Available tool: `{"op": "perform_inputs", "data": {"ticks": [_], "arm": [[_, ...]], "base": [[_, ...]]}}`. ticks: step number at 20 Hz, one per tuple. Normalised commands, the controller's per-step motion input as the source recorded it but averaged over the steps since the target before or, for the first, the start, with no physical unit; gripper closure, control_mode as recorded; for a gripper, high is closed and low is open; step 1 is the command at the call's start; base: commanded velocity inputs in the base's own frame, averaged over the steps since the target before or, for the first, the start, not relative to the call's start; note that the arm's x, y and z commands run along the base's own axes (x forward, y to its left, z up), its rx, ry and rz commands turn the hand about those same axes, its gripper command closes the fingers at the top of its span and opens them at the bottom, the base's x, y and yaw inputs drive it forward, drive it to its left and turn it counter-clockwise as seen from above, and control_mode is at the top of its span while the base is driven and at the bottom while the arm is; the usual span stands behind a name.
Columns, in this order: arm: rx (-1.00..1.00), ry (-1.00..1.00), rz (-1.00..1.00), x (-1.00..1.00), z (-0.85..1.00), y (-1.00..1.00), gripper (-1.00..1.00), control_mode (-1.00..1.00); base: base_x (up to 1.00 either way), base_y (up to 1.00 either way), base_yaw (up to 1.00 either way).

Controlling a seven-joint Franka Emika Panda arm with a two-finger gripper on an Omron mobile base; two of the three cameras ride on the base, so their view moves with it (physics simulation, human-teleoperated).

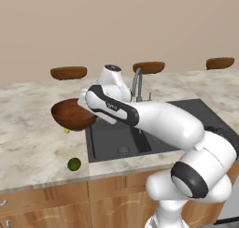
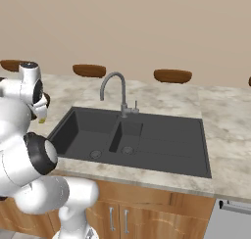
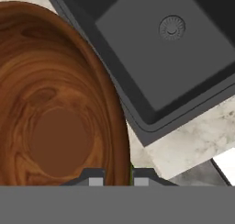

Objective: Remove the lemon wedge and lime from the sink. Then move the bowl and cup from the counter to the sink for washing.

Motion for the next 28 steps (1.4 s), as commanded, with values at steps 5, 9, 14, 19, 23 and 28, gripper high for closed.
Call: {"op": "perform_inputs", "data": {"ticks": [5,9,14,19,23,28], "arm": [[0.00,0.00,-0.10,-0.19,0.20,-0.55,1.00,-1.00],[-0.01,0.04,-0.09,-0.13,0.11,-0.59,1.00,-1.00],[-0.07,0.04,-0.05,-0.08,0.02,-0.55,1.00,-1.00],[-0.10,0.01,-0.01,-0.04,0.00,-0.47,1.00,-1.00],[-0.11,0.00,0.00,0.00,-0.12,-0.35,1.00,-1.00],[-0.13,-0.01,0.00,0.01,-0.26,-0.19,1.00,-1.00]], "base": [[0.00,0.00,0.00],[0.00,0.00,0.00],[0.00,0.00,0.00],[0.00,0.00,0.00],[0.00,0.00,0.00],[0.00,0.00,0.00]]}}
